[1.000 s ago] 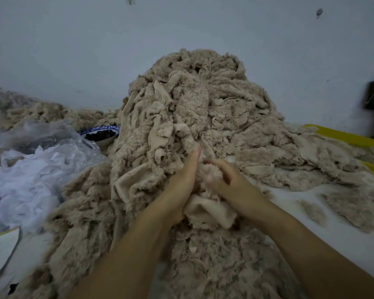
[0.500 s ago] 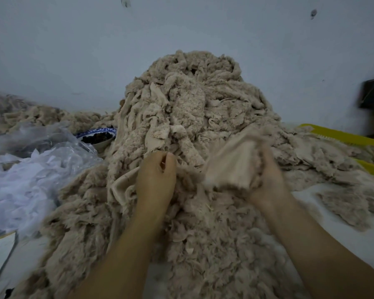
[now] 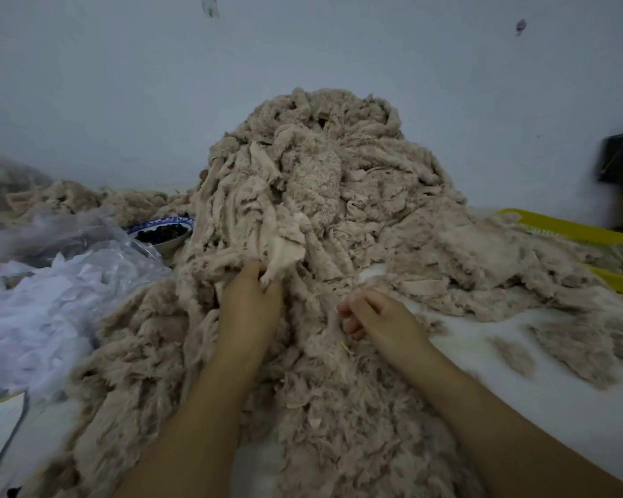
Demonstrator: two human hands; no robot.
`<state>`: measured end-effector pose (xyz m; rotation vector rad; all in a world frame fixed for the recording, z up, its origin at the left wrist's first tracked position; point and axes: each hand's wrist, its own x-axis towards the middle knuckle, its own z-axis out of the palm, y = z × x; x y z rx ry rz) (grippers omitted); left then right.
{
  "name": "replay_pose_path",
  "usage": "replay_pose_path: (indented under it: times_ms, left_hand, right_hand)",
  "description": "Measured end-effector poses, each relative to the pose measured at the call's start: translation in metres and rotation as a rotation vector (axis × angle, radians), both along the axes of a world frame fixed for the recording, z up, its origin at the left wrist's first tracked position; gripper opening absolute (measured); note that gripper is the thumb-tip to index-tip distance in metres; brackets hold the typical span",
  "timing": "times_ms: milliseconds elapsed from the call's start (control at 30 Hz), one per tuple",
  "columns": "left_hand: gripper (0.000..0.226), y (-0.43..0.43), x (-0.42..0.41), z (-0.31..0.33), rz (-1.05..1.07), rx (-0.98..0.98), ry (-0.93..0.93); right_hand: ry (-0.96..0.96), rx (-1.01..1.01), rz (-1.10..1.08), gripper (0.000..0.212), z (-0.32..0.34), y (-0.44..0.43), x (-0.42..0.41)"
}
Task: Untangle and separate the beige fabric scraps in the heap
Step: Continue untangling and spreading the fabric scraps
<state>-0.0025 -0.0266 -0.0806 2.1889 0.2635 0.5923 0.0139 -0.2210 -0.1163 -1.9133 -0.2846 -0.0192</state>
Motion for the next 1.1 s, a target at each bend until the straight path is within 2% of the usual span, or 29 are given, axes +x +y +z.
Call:
replay_pose_path:
  times_ms: [67, 133, 200, 267, 333, 400, 467, 633, 700, 767, 833, 900, 1000, 1100]
  left_hand:
    - [0.002, -0.011, -0.005, 0.003, -0.064, -0.055, -0.113]
    - [0.006, -0.024, -0.008, 0.0, -0.168, -0.114, -0.161]
    - [0.022, -0.034, -0.01, -0.002, -0.322, -0.272, -0.091]
    - [0.028, -0.04, -0.014, -0.002, -0.486, -0.398, 0.03]
    - [0.029, -0.042, -0.017, -0.001, -0.574, -0.314, 0.064]
    - [0.04, -0.044, -0.018, -0.002, -0.599, -0.111, 0.037]
    - [0.041, -0.05, -0.017, -0.005, -0.605, 0.087, 0.01]
    - [0.038, -0.052, -0.016, -0.006, -0.609, 0.412, 0.009]
    - [0.043, -0.052, -0.015, -0.008, -0.608, 0.471, -0.015]
    - [0.048, -0.052, -0.016, -0.01, -0.571, 0.384, -0.061]
    - [0.05, -0.048, -0.015, -0.009, -0.463, 0.12, -0.084]
    - [0.046, -0.042, -0.01, -0.007, -0.332, -0.066, -0.019]
    - [0.039, -0.037, -0.004, -0.011, -0.343, -0.277, 0.158]
    - [0.035, -0.043, -0.006, -0.013, -0.476, -0.362, 0.187]
  right_hand:
    - [-0.026, -0.069, 0.048, 0.019, 0.003, 0.001, -0.002]
    - [0.002, -0.054, 0.138, 0.021, 0.006, 0.005, -0.006]
    - [0.047, 0.028, 0.202, 0.057, 0.004, 0.009, -0.007]
    - [0.069, 0.094, 0.204, 0.077, 0.0, 0.011, -0.005]
    - [0.136, 0.254, 0.167, 0.087, 0.002, 0.009, -0.003]
    - [0.185, 0.348, 0.11, 0.1, 0.004, 0.007, -0.001]
    - [0.208, 0.348, 0.075, 0.09, 0.007, 0.006, -0.001]
    - [0.224, 0.32, -0.003, 0.02, 0.007, 0.0, 0.001]
    - [0.212, 0.34, -0.048, 0.03, 0.005, -0.001, 0.004]
    - [0.231, 0.467, -0.061, 0.029, 0.004, -0.001, 0.006]
    - [0.299, 0.643, -0.034, 0.021, 0.006, -0.001, 0.008]
    - [0.364, 0.799, 0.065, 0.029, 0.01, -0.002, 0.007]
    - [0.419, 0.803, 0.185, 0.035, 0.014, 0.001, -0.001]
    - [0.411, 0.676, 0.158, 0.033, 0.014, 0.005, -0.005]
